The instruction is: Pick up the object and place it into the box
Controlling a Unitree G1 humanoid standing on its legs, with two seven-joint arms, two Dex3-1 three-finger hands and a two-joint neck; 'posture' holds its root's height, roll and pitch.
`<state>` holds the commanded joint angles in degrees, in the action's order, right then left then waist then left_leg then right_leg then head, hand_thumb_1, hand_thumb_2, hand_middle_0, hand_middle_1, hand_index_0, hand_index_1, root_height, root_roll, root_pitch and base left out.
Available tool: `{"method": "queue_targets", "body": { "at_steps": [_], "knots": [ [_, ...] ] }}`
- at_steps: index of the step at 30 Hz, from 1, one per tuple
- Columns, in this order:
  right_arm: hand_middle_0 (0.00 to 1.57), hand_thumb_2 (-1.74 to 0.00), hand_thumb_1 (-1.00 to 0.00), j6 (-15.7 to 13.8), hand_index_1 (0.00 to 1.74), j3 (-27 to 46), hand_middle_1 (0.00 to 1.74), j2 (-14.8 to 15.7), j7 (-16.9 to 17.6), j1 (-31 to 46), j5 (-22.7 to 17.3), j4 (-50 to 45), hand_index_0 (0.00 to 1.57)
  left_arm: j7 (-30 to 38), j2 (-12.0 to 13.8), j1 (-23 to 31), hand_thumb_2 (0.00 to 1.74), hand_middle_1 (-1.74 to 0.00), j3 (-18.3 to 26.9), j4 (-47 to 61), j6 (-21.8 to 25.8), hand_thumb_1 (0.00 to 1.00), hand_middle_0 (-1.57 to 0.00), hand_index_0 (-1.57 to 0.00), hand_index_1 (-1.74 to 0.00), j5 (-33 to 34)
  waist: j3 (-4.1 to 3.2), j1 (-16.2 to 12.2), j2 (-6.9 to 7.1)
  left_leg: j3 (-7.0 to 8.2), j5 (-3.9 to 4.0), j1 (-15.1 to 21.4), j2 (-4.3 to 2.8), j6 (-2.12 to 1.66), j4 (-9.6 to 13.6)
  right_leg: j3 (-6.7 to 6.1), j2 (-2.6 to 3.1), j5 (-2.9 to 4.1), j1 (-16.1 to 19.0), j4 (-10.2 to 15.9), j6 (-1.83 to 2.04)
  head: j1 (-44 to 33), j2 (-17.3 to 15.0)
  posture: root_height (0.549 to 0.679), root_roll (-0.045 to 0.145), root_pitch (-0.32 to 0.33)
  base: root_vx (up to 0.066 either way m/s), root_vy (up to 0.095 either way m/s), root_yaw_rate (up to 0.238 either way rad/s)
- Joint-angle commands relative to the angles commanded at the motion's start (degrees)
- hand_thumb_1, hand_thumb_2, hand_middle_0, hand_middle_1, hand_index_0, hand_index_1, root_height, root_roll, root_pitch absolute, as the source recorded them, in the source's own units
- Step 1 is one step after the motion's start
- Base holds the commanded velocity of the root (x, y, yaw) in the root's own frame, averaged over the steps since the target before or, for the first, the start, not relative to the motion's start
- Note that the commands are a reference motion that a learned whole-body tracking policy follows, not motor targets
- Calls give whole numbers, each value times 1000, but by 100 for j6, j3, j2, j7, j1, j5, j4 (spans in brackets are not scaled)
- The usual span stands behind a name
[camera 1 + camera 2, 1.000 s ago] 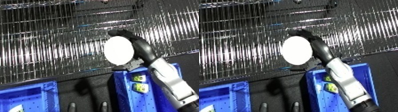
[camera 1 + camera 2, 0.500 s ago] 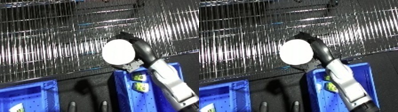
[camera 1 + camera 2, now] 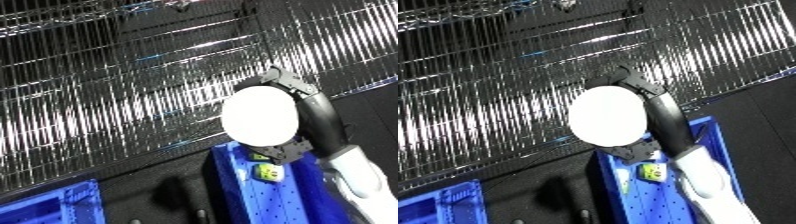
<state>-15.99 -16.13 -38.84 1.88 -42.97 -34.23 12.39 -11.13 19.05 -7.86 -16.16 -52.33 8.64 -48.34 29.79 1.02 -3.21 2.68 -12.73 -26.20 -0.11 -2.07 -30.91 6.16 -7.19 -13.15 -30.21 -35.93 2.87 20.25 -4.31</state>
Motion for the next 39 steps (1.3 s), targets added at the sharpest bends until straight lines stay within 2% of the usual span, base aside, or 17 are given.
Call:
{"method": "queue_targets", "body": {
  "at_steps": [4,7,11,14,17,24,30,34,39],
  "knots": [
    [1492,-1653,-950,-224,1653,429,1653,-43,256,527,101,-377,1492,10,-47,49,0,0,134,-52,46,0,0,0,0,4,0,-154,61,72,-53,77,-32,3,-33,-63,40,13,68,41,12,118,51,649,64,114,-11,11,-170],
    [1492,-1653,-950,-389,1653,677,1653,-21,610,906,173,-441,1492,47,-80,41,0,0,230,-94,40,0,0,0,0,-35,0,-269,101,129,-105,140,-56,11,-65,-112,80,4,119,42,17,471,154,649,61,108,-1,18,-187],
    [1492,-1653,-950,-535,1653,871,1653,102,915,1354,-21,-131,1492,131,-167,22,0,0,285,-175,62,0,0,0,0,-96,0,-390,148,180,-186,211,-83,27,-115,-157,127,-20,195,38,17,1141,294,649,58,99,10,29,-204],
    [1492,-1653,-950,-534,1653,876,1653,144,841,1613,-178,349,1492,201,-236,25,0,0,243,-176,123,0,0,0,0,-137,0,-440,163,201,-230,239,-95,34,-140,-179,152,-32,229,22,10,1633,453,649,56,95,13,26,-154],
    [1492,-1653,-950,-460,1653,800,1653,44,681,1759,-374,963,1492,261,-268,37,0,0,155,-138,169,0,0,0,0,-163,0,-448,151,211,-247,269,-87,40,-128,-191,159,-28,251,25,7,2115,577,650,57,92,3,16,-71],
    [1492,-1653,-950,-240,1653,824,1653,-198,100,1784,-1360,2732,1492,118,-211,58,0,0,-58,-284,237,0,0,0,0,-248,0,-371,14,189,-244,327,-7,29,-61,-183,131,7,296,104,2,3083,744,651,60,89,-11,7,7],
    [1020,-1131,-650,277,1131,1208,1131,-36,-699,1571,-2373,4654,1020,-99,-193,-29,0,0,-178,-530,261,0,0,0,0,-246,0,-255,-124,134,-258,325,71,65,-78,-176,124,11,306,102,-18,3565,629,651,62,83,-3,1,40],
    [706,-783,-450,336,783,1297,783,40,-735,1417,-2300,5389,706,-166,-211,-95,0,0,-246,-637,264,0,0,0,0,-203,0,-184,-175,80,-256,296,136,93,-99,-166,128,41,287,89,-22,3668,472,650,63,80,3,-25,69],
    [314,-348,-200,255,348,1245,348,73,-712,1277,-2102,5705,314,-184,-207,-122,0,0,-300,-656,220,0,0,0,0,-210,0,-150,-211,26,-232,286,193,108,-96,-166,141,69,262,62,-17,3697,344,650,64,77,5,-11,46]
  ]
}}
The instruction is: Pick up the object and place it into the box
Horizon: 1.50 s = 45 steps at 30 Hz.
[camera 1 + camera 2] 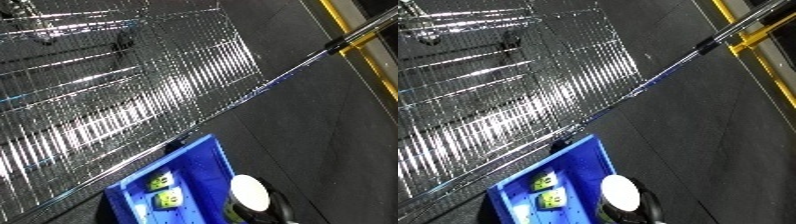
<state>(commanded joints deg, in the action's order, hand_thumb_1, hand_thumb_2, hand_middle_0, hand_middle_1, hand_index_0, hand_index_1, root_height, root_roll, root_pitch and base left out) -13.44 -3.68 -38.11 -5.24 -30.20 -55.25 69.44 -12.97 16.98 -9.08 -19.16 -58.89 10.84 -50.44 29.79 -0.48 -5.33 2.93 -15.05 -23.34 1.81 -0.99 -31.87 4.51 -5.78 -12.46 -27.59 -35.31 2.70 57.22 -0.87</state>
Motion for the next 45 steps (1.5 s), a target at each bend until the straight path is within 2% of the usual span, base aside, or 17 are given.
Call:
{"method": "queue_targets", "body": {
  "at_steps": [4,14,19,23,28,32,34,40,45],
  "knots": [
    [0,0,0,-88,0,-22,0,39,-13,27,162,28,0,-41,14,7,0,0,14,-38,-10,0,0,0,0,1,0,1,-11,-22,18,1,33,6,16,0,17,5,-7,-9,1,-72,-90,650,65,76,6,-3,32],
    [0,0,0,-271,0,-158,0,192,48,46,567,-30,0,-83,48,-22,0,0,33,-85,-32,0,0,0,0,28,0,7,-10,-44,65,53,74,24,105,9,57,17,23,18,11,-230,-318,650,64,75,1,-9,14],
    [0,0,0,-281,0,-259,0,269,38,105,778,-64,0,-122,70,-26,0,0,73,-125,-26,0,0,0,0,-65,0,6,20,-81,72,93,70,22,115,1,82,-15,65,-13,-6,-464,-813,650,64,70,4,18,6],
    [0,0,0,-199,0,-315,0,430,25,151,799,-62,0,-115,60,-68,0,0,146,-167,-63,0,0,0,0,-89,0,34,99,-108,90,184,49,19,178,11,110,-29,172,28,-8,-765,-989,651,62,62,2,3,29],
    [0,0,0,27,0,-445,0,584,-527,160,803,-108,0,-93,66,-139,0,0,185,-223,-109,0,0,0,0,-59,0,89,192,-156,100,258,20,5,189,50,113,-73,299,22,-20,-1319,-1326,652,61,51,-5,-21,94],
    [0,0,0,240,0,-620,0,692,-1142,157,710,-197,0,-56,90,-230,0,0,204,-285,-189,0,0,0,0,13,-4,129,255,-184,101,306,6,-1,158,77,110,-121,376,-8,-41,-2258,-1998,652,62,42,-3,-27,119],
    [0,0,0,296,0,-697,0,761,-1344,175,693,-230,0,-30,110,-301,0,0,220,-342,-243,0,0,0,0,46,-18,147,286,-198,118,329,3,-9,169,90,110,-126,411,12,-42,-2784,-2186,653,62,40,0,-41,117],
    [0,0,0,375,0,-901,0,1010,-1860,237,685,-395,0,-30,149,-523,0,0,299,-530,-331,0,0,0,0,128,-67,168,351,-235,223,388,-24,-29,304,122,128,-121,469,134,-12,-4088,-2292,654,59,43,-3,-36,74],
    [0,0,0,439,0,-1031,0,1138,-1795,229,912,-425,0,-123,183,-661,0,0,381,-711,-356,0,0,0,0,236,-117,211,368,-267,349,365,-66,-54,426,168,142,-169,462,132,4,-5096,-2325,653,55,50,-12,-35,82]
  ]
}}
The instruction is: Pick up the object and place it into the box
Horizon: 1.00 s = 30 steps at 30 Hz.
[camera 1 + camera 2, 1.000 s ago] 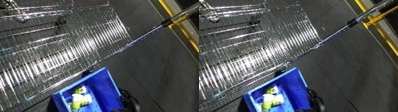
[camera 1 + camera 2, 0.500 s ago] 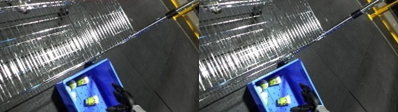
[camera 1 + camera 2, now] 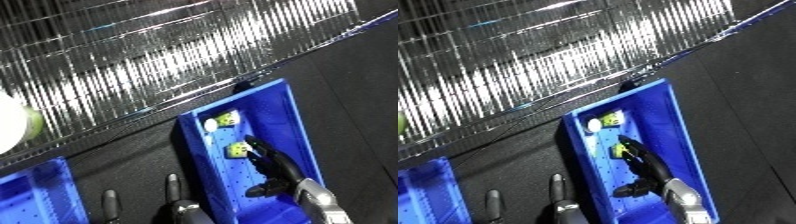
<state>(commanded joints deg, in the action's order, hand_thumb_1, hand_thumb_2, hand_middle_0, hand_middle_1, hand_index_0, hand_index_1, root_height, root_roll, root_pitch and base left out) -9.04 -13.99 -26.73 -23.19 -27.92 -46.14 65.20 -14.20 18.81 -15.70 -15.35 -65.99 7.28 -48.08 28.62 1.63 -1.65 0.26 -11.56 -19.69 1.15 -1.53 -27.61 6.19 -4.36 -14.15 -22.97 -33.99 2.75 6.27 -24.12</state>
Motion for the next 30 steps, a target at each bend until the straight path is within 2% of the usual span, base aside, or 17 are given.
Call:
{"method": "queue_targets", "body": {
  "at_steps": [3,5,11,14,18,24,30],
  "knots": [
    [0,0,0,28,0,-14,0,58,141,-2,32,-44,0,-68,45,-92,0,0,9,-51,-19,0,0,0,0,121,-12,48,6,-38,88,-31,-11,-15,72,45,-15,-20,-15,-21,15,-629,47,653,54,54,-21,-73,227],
    [0,0,0,46,0,-19,0,99,269,13,-21,-106,0,-131,84,-144,0,0,-6,-73,-13,0,0,0,0,232,-10,91,13,-72,117,-56,-8,-20,81,79,-38,-14,-15,-8,31,-990,171,653,54,56,-12,-101,351],
    [0,0,0,43,0,-138,0,254,661,102,-164,-322,0,-255,240,-231,0,0,-47,-41,-20,0,0,0,0,419,6,206,57,-139,126,-154,-8,-11,9,169,-91,59,-14,106,71,-1689,360,655,51,62,-12,-81,250],
    [0,0,0,6,0,-218,0,304,727,127,-184,-349,0,-283,295,-236,0,0,-52,-14,10,0,0,0,0,425,32,244,84,-155,116,-211,-18,-9,-59,193,-102,61,-17,108,70,-2111,478,655,50,63,-13,-37,75],
    [0,0,0,-33,0,-297,0,371,769,151,-176,-304,0,-313,321,-229,0,0,-66,3,99,0,0,0,0,424,66,299,122,-170,79,-264,-20,5,-152,228,-123,29,-18,50,59,-2503,636,654,48,60,1,-20,52],
    [0,0,0,-101,0,-418,0,474,809,152,-185,-190,0,-335,359,-243,0,0,-97,85,282,0,0,0,0,424,102,389,172,-181,43,-337,-32,11,-248,299,-163,-29,-39,-72,41,-2822,854,652,45,57,0,-12,47],
    [0,0,0,-142,0,-487,0,547,839,225,-222,-197,0,-351,433,-215,0,0,-94,419,716,0,0,0,0,352,117,474,252,-197,5,-391,-56,11,-309,346,-194,-69,-73,-177,38,-2879,982,650,40,57,18,-5,41]
  ]
}}
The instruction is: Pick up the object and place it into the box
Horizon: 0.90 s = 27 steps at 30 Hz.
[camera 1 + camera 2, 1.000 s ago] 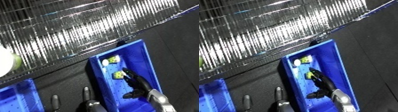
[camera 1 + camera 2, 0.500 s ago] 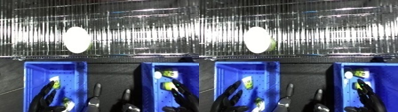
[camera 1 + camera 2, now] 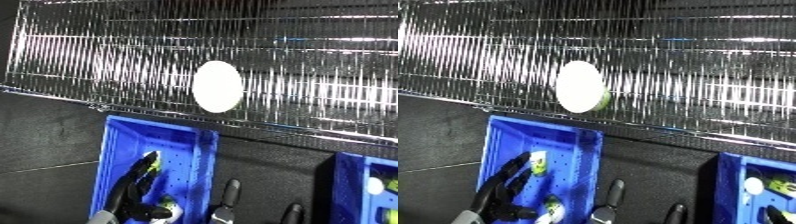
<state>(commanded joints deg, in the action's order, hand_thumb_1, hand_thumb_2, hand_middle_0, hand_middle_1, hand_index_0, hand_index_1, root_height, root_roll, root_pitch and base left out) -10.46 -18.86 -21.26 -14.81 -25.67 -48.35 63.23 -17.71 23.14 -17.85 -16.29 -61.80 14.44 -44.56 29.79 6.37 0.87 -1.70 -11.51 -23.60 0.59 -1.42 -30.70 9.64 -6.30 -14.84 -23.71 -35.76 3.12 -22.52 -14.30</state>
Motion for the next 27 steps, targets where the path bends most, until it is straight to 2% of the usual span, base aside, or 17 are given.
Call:
{"method": "queue_targets", "body": {
  "at_steps": [3,6,12,18,27],
  "knots": [
    [0,0,0,-36,0,-14,0,4,-18,75,-51,9,0,5,23,30,0,0,-30,307,282,0,0,0,0,-71,0,60,32,-25,-14,-18,5,0,4,30,-14,-9,-3,-17,3,32,134,650,38,59,28,-13,82],
    [0,0,0,-57,0,6,0,-8,-4,165,-147,-23,0,11,47,96,0,0,-85,729,587,0,0,0,0,-94,0,131,44,-64,-31,-42,26,4,10,70,-36,-15,-5,-25,4,111,404,650,37,62,37,-23,130],
    [0,0,0,-85,0,35,0,-34,5,342,-362,-103,0,147,233,205,0,0,-156,1827,1054,0,0,0,0,-239,0,287,82,-127,-65,-146,78,13,3,164,-76,-8,-49,-46,16,355,561,650,34,74,19,-36,112],
    [0,0,0,-97,0,23,0,-55,-27,496,-571,-120,0,287,513,122,0,0,-206,2872,1215,0,0,0,0,-343,0,388,132,-183,-126,-211,134,27,-53,213,-104,-15,-73,-89,17,517,574,650,33,78,37,-25,84],
    [0,0,0,-131,0,77,0,-104,-160,664,-788,-49,0,266,798,-42,0,0,-107,3931,1265,0,0,0,0,-517,0,493,178,-235,-165,-269,197,26,-89,265,-131,6,-79,-96,33,727,449,651,30,83,31,-24,54]
  ]
}}
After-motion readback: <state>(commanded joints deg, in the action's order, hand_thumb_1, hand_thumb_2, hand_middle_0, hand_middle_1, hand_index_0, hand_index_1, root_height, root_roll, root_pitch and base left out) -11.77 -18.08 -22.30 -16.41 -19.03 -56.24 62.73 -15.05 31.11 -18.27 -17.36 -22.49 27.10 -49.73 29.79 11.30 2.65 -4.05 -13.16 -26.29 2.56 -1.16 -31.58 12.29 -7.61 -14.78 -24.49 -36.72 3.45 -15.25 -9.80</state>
